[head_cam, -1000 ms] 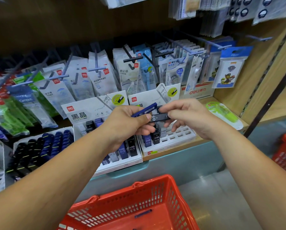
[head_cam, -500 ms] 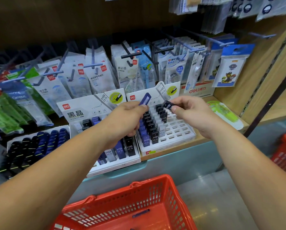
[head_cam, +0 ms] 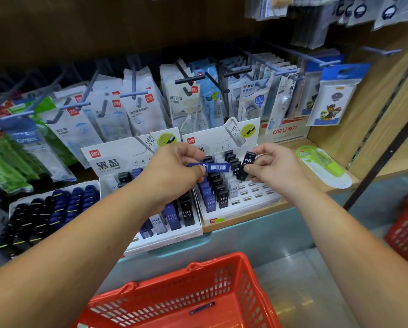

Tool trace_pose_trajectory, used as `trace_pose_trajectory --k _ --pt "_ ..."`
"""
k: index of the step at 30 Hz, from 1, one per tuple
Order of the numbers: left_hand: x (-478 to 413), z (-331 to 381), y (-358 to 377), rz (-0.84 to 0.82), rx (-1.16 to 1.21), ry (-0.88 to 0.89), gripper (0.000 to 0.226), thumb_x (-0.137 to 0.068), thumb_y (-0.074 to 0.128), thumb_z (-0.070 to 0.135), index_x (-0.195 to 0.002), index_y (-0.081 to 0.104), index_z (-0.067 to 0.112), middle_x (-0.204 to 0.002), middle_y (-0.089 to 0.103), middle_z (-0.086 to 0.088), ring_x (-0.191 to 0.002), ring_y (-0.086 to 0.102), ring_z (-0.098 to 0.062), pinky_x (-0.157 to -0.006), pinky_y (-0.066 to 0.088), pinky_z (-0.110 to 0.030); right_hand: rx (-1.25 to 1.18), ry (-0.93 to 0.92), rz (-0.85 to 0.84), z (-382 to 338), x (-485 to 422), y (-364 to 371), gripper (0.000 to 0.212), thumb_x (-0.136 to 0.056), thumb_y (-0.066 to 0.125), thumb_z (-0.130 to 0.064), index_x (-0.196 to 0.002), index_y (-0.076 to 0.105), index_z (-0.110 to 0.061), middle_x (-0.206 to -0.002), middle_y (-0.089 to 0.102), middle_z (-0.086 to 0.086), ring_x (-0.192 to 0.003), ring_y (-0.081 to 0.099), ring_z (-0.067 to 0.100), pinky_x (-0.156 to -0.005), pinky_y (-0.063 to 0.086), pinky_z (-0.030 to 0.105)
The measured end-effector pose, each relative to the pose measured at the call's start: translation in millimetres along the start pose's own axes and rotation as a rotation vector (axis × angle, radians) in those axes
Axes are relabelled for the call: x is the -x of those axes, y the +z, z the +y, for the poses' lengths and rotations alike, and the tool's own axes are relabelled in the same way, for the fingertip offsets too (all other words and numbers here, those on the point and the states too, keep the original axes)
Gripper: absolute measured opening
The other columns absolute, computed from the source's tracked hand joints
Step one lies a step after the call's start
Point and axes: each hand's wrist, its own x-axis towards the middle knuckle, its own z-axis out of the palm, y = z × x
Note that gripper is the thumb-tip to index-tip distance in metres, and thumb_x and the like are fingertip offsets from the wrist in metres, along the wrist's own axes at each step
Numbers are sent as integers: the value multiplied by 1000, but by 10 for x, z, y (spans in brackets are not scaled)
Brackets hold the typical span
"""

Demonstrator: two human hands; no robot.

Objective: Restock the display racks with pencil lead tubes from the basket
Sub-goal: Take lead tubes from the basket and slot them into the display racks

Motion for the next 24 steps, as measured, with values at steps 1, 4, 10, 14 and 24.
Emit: trace_pose_trajectory --k 1,4,10,14,24 --pt "-4 -4 1 9 8 2 15 -93 72 3 -100 68 16 -73 76 -2 -68 71 -12 -64 56 -27 7 -7 1 11 -14 7 29 -85 78 2 -92 66 -23 -78 73 21 -68 72 31 -79 58 65" --pt "-8 1 -2 9 28 -11 12 -94 69 0 -100 68 10 -71 76 -6 -65 69 -18 -71 59 -32 55 -23 -15 39 -43 22 28 -89 76 -2 -87 70 -29 -76 74 11 -69 73 26 -76 57 69" --pt "6 2 -8 26 130 -33 18 -95 65 -5 -97 74 11 -83 78 -17 -71 75 -21 -76 63 -25 165 -100 -123 35 -59 -6 28 -90 73 -2 -82 73 -29 -73 70 4 -69 66 24 -67 58 52" --pt "24 5 -23 -26 202 -42 21 -88 75 -6 -101 75 10 -88 79 -17 -90 77 -34 -87 62 -33 233 -118 -142 16 -90 -38 27 -91 74 -3 -84 71 -29 -75 71 7 -74 68 35 -62 57 46" --pt "134 49 -64 -68 149 4 20 -102 64 18 -92 72 3 -80 76 -19 -62 69 -22 -57 59 -27 288 -140 -224 40 -23 22 36 -91 70 2 -81 69 -32 -78 72 7 -76 69 29 -80 58 49"
